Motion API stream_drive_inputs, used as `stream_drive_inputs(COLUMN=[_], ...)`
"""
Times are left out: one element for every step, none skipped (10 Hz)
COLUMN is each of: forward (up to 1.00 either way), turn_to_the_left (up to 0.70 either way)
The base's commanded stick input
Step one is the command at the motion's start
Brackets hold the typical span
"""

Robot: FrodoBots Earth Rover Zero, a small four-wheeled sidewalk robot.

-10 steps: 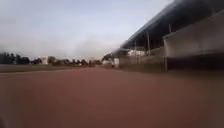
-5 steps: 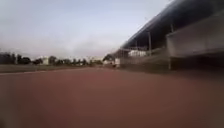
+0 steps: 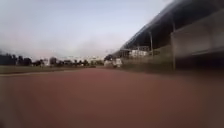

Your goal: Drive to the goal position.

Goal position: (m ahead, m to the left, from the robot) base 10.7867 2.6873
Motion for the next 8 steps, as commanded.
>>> stream_drive_inputs(forward=[0.70,0.70,0.70,0.70,0.70,0.70,0.70,0.70], turn_to_the_left=[0.00,0.00,0.00,0.00,0.00,0.00,0.00,0.00])
